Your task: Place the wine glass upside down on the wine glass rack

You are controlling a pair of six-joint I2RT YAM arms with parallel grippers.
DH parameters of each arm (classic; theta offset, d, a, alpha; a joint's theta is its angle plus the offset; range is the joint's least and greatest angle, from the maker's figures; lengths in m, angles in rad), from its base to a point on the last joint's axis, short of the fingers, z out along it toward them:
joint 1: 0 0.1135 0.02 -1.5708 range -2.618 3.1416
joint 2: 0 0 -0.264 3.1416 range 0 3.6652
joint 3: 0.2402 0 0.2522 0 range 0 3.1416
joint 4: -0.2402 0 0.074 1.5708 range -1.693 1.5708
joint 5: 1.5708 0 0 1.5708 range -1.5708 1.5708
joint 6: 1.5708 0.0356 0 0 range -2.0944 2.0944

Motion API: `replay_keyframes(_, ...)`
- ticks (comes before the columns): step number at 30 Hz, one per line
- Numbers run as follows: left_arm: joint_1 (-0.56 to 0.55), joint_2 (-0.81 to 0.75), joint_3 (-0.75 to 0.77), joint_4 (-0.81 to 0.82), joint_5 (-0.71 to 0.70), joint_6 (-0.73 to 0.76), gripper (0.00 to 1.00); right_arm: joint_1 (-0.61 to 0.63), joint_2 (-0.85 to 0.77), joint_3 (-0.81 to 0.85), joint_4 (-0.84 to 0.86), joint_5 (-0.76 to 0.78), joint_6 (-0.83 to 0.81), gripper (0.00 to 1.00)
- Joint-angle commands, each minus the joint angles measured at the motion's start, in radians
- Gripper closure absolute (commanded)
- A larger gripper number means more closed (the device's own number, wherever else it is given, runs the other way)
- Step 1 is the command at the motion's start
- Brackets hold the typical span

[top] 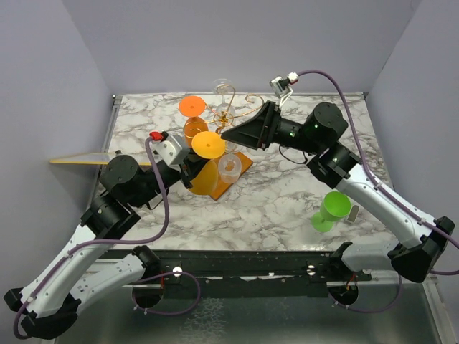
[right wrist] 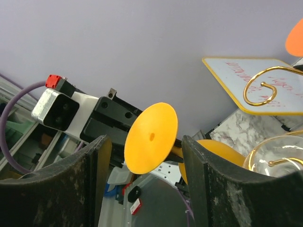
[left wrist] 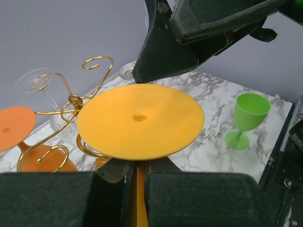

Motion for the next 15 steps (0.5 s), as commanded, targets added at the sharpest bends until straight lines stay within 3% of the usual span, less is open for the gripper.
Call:
replay_keyframes(1,0.000,-0.065,-0.047,0.121,-0.027,0.007,1.00,0.025,0.016,0.049,-0.040,0.052,0.034,0.33)
replay_keyframes(11,0.000,-0.087,-0.078,0.152,-0.055,-0.005,1.00,0.079,0.085,0.069,0.034,0.017,0.055,0.34)
replay_keyframes(15,0.000,-0.091,-0.082,0.154,-0.045,-0.025,1.00,0.092,0.097,0.074,0.056,0.014,0.081,0.41)
